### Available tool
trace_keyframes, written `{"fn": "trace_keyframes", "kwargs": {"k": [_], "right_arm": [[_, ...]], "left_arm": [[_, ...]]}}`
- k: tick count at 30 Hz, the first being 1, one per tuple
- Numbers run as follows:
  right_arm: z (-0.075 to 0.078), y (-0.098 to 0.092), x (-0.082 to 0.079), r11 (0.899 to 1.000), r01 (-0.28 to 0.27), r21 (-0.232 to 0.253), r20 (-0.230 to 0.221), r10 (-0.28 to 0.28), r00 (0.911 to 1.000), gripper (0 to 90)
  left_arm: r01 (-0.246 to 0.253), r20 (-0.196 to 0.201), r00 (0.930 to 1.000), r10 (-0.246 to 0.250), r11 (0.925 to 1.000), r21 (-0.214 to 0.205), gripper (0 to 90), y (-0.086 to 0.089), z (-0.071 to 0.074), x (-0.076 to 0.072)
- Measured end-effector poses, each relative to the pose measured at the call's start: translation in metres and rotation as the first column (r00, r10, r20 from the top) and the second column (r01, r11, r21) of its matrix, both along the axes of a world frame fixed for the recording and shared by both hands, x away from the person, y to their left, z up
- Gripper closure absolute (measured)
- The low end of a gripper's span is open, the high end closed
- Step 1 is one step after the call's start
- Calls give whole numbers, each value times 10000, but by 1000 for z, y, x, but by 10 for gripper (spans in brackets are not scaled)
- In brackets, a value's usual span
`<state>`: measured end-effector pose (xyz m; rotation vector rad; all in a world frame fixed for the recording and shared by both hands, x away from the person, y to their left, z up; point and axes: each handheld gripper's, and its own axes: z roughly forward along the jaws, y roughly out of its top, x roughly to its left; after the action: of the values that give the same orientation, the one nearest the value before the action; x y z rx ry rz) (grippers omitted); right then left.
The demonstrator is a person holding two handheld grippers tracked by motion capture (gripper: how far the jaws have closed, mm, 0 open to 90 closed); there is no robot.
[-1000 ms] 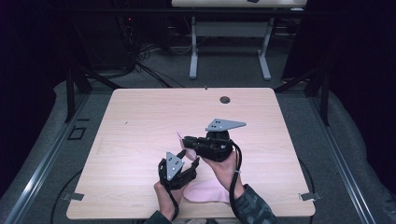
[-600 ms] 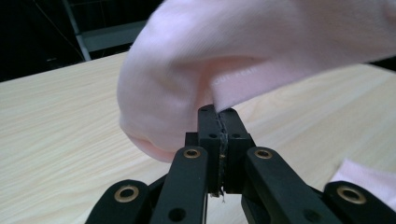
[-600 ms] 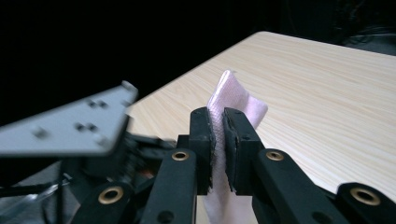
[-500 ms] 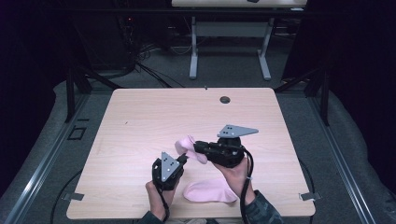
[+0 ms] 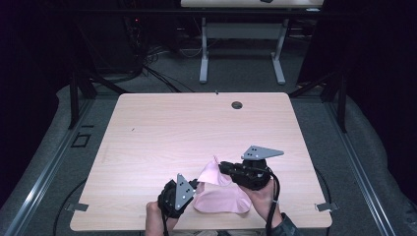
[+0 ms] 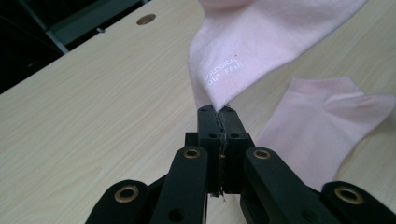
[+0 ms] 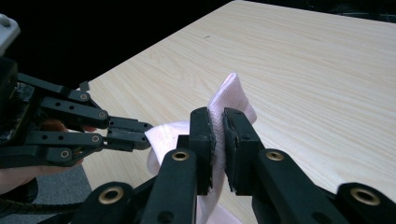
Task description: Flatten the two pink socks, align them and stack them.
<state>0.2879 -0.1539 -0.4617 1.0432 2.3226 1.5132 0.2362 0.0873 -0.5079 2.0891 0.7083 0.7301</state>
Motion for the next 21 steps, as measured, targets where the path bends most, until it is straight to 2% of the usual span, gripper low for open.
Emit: {"fn": "trace_keyframes", "kwargs": {"k": [2, 6, 7, 11, 12, 13, 14, 15, 16, 17, 18, 19, 20, 21], "right_arm": [[1, 1, 0, 9999, -132, 53, 30, 132, 9999, 823], [-1, 7, 2, 9996, -296, 21, 7, 296, 9996, 823], [-4, 8, 5, 9995, -309, 21, -120, 309, 9994, 823], [-12, 6, 7, 9996, -296, -40, -355, 294, 9989, 822], [-21, 2, 7, 9996, -237, -123, -587, 229, 9980, 822], [-21, 2, 7, 9996, -237, -123, -587, 229, 9980, 822], [-26, -1, 7, 9996, -148, -227, -678, 133, 9976, 822], [-39, -8, 8, 9986, -2, -526, -1030, -52, 9947, 822], [-46, -12, 8, 9982, 39, -602, -1236, -113, 9923, 821], [-46, -12, 8, 9982, 39, -602, -1236, -113, 9923, 821], [-58, -20, 7, 9959, 199, -879, -1581, -336, 9868, 820], [-58, -20, 7, 9959, 199, -879, -1581, -336, 9868, 820], [-67, -25, 5, 9936, 286, -1091, -1809, -481, 9823, 819], [-70, -27, 3, 9916, 350, -1246, -1821, -575, 9816, 819]], "left_arm": [[-193, 124, 9997, 190, 9995, 247, 897, 4, 1, -3], [-254, 221, 9995, 241, 9980, 576, 898, 7, 4, -7], [-289, 276, 9993, 265, 9953, 923, 898, 7, 4, -8], [-116, 93, 9999, 105, 9907, 1356, 897, 2, 1, -9], [133, -166, 9998, -109, 9880, 1537, 897, -4, -4, -9], [133, -166, 9998, -109, 9880, 1537, 897, -4, -4, -9], [283, -325, 9992, -231, 9854, 1681, 897, -9, -8, -8], [681, -717, 9958, -561, 9817, 1776, 897, -17, -18, -8], [858, -887, 9936, -703, 9789, 1854, 896, -22, -23, -8], [858, -887, 9936, -703, 9789, 1854, 895, -22, -23, -8], [1223, -1220, 9875, -1003, 9745, 1883, 894, -29, -30, -9], [1223, -1220, 9875, -1003, 9745, 1883, 893, -29, -30, -9], [1599, -1622, 9780, -1313, 9709, 1783, 891, -35, -36, -8], [1739, -1942, 9707, -1419, 9718, 1593, 887, -37, -39, -6]]}}
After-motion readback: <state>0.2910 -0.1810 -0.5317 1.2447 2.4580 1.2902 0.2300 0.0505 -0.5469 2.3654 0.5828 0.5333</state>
